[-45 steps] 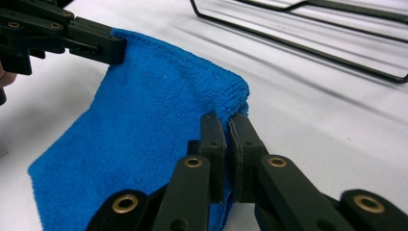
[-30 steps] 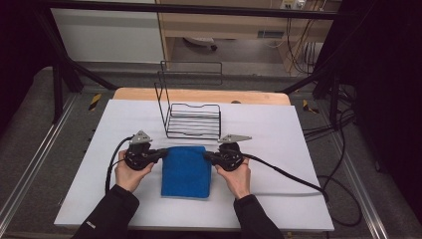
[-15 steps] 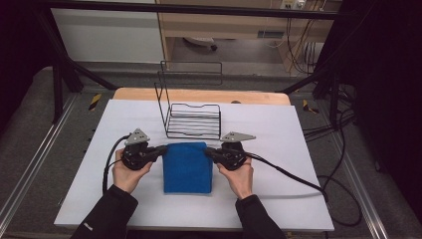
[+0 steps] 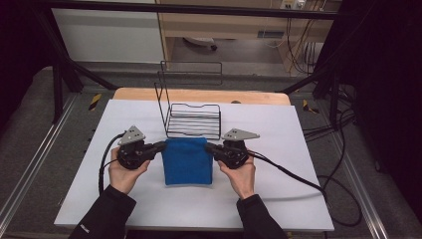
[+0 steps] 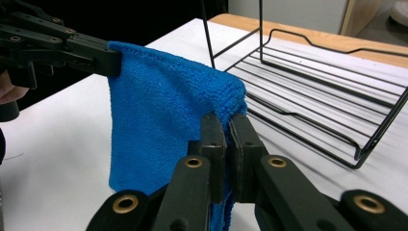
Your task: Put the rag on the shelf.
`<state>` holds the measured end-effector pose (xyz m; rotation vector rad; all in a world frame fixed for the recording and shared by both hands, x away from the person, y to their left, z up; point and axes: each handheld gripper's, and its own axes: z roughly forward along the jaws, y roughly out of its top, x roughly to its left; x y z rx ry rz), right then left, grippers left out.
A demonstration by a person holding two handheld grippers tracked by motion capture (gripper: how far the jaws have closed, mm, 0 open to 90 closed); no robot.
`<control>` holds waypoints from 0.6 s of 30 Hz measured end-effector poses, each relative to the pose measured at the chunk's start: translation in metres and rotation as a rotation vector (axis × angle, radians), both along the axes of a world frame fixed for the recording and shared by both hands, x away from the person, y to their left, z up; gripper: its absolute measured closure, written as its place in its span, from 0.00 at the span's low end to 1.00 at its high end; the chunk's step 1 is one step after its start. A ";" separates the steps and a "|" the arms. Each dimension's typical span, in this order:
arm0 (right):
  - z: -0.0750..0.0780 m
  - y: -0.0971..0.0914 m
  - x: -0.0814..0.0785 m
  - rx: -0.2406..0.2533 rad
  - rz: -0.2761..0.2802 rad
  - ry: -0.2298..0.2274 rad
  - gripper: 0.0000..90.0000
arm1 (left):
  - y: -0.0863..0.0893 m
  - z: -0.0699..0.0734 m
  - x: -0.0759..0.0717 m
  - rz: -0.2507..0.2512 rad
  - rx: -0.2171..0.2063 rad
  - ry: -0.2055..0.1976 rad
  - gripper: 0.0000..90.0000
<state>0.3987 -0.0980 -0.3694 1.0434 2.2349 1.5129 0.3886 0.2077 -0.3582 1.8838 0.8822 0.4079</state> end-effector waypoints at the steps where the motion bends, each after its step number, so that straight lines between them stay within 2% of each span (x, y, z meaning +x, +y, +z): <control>1: 0.001 0.000 0.000 0.000 -0.002 -0.004 0.96 | 0.000 0.001 0.000 -0.002 0.001 -0.002 0.98; 18: 0.018 -0.004 -0.006 0.038 -0.004 -0.073 0.96 | 0.001 0.018 -0.009 -0.003 -0.039 -0.065 0.97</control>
